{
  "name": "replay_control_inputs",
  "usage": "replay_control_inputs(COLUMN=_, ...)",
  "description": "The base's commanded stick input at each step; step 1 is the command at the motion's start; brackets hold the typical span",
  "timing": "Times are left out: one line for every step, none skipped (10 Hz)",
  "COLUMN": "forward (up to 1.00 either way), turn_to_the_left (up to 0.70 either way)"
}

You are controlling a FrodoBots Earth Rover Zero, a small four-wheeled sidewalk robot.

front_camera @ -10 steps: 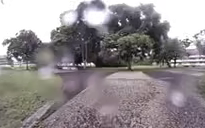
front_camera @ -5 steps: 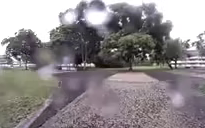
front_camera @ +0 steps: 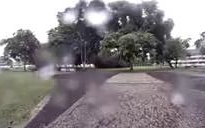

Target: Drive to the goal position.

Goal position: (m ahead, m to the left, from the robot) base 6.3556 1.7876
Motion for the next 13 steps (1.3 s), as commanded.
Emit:
replay_control_inputs(forward=0.70, turn_to_the_left=0.00)
replay_control_inputs(forward=0.70, turn_to_the_left=0.00)
replay_control_inputs(forward=0.70, turn_to_the_left=0.00)
replay_control_inputs(forward=0.70, turn_to_the_left=0.00)
replay_control_inputs(forward=0.70, turn_to_the_left=0.00)
replay_control_inputs(forward=0.70, turn_to_the_left=0.00)
replay_control_inputs(forward=0.70, turn_to_the_left=0.00)
replay_control_inputs(forward=0.70, turn_to_the_left=0.00)
replay_control_inputs(forward=0.70, turn_to_the_left=0.00)
replay_control_inputs(forward=0.70, turn_to_the_left=0.00)
replay_control_inputs(forward=0.70, turn_to_the_left=0.00)
replay_control_inputs(forward=0.70, turn_to_the_left=0.00)
replay_control_inputs(forward=0.70, turn_to_the_left=0.00)
